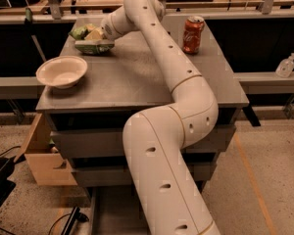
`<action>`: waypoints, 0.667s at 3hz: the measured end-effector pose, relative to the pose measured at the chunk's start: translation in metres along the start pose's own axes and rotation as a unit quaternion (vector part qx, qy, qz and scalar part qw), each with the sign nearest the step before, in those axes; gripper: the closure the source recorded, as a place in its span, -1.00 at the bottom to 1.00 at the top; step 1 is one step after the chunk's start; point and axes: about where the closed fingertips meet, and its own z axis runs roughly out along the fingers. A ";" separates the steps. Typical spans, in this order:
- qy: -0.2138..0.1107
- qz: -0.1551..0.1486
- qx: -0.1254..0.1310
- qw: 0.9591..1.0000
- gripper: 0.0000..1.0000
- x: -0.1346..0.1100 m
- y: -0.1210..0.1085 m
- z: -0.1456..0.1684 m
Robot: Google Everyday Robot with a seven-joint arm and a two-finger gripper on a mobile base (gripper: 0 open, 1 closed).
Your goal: Place green jalapeno chip bag into bottom drawer
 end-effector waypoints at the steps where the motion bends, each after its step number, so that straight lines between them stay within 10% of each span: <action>1: 0.000 0.000 0.000 1.000 0.95 0.000 0.000 0.000; 2: 0.000 0.000 0.000 1.000 0.51 0.000 0.000 0.000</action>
Offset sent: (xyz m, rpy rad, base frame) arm 0.0000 0.0000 0.0000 0.0000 0.0000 0.0000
